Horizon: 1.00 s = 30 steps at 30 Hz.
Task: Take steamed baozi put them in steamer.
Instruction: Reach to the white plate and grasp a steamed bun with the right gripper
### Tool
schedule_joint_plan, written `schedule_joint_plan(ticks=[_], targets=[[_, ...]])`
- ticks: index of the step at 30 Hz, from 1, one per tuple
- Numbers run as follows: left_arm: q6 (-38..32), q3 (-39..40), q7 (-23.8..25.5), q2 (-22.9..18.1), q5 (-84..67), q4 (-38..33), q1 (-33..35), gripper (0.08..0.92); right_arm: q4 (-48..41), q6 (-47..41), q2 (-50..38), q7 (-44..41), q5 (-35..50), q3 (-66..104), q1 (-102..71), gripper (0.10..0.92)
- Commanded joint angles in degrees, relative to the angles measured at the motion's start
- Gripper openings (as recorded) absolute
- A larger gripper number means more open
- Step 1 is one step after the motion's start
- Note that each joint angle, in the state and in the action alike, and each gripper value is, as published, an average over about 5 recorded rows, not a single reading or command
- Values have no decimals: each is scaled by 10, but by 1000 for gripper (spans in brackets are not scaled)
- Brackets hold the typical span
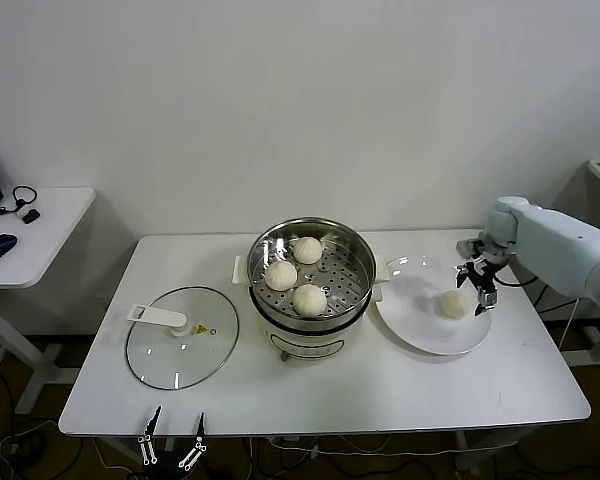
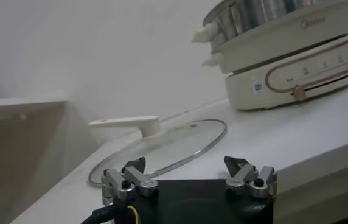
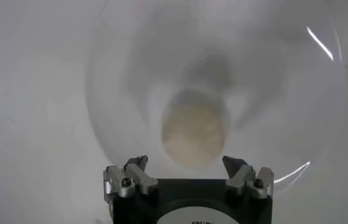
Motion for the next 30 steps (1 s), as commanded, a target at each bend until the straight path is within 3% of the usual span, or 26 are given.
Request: schedule_joint_plan(ticks=[1,18,26,30], targets=[[1,0,1,0,2,2,2,823,-49,11,13,1,-26,67,-45,823],[0,0,-4,-3,6,4,1,823,-79,26,37,3,-33,89,-54,815],[1,-2,-4,-2,4,3,0,823,-76,26,39,2,-34,87,-51,625],[1,-3,-4,-2,3,2,1,823,-62,26,31,-2,-29,76,-34,568]])
